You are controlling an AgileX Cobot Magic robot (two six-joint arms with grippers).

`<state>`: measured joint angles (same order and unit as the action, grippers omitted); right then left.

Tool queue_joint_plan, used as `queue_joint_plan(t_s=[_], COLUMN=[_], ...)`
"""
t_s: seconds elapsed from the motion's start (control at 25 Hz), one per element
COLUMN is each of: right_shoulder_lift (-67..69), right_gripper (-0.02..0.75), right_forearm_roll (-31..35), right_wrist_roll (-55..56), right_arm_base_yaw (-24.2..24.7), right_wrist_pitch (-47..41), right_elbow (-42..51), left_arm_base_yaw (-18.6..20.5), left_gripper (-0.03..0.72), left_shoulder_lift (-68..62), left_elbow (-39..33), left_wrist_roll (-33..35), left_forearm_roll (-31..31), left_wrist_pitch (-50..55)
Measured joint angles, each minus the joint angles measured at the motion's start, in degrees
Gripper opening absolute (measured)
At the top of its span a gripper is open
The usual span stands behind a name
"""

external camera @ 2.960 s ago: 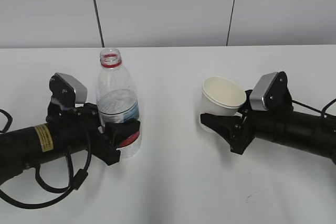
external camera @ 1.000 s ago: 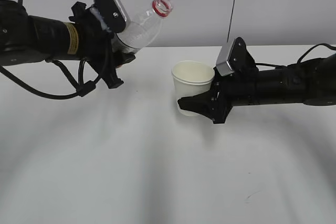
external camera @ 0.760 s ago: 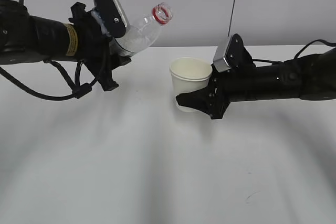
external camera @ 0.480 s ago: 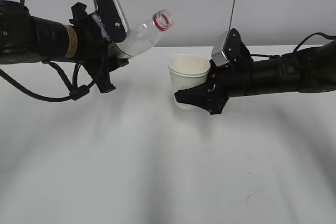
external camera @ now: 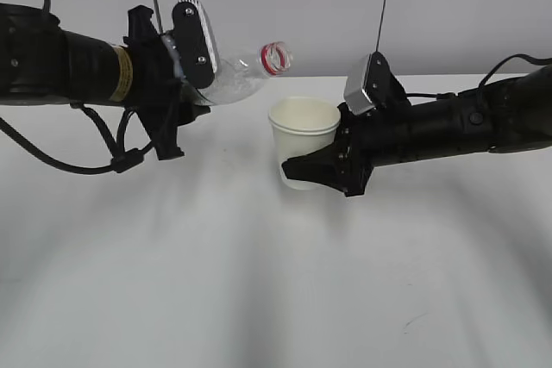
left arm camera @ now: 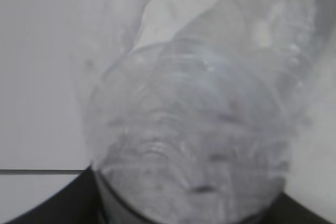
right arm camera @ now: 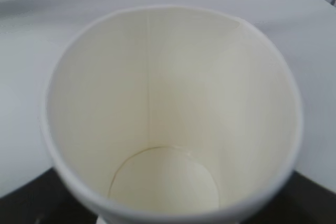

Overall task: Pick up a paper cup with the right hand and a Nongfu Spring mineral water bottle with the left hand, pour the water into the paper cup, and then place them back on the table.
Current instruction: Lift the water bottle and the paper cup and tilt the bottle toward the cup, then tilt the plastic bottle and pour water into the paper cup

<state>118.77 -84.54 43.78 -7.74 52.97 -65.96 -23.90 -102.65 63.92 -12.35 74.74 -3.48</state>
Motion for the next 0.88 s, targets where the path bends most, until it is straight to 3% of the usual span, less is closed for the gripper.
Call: queue_joint_plan(t_s=[0.32, 0.88], right_shoulder_lift=[0.0, 0.0], right_gripper=[0.489, 0.489], right_forearm_roll=[-5.8, -6.6], right_wrist_roll=[4.9, 5.8], right_arm_base_yaw=[0.0, 0.0], right_wrist_pitch=[1.1, 2.4], right_elbow=[-1.3, -1.3], left_arm_base_yaw=[-1.0, -3.8], left_gripper=[0.344, 0.344], left_shoulder_lift=[0.0, 0.0], left_elbow=[0.1, 0.7], left_wrist_roll=[0.0, 0.0], left_forearm_roll=[1.2, 7.4], left_wrist_pitch=[2.7, 8.9])
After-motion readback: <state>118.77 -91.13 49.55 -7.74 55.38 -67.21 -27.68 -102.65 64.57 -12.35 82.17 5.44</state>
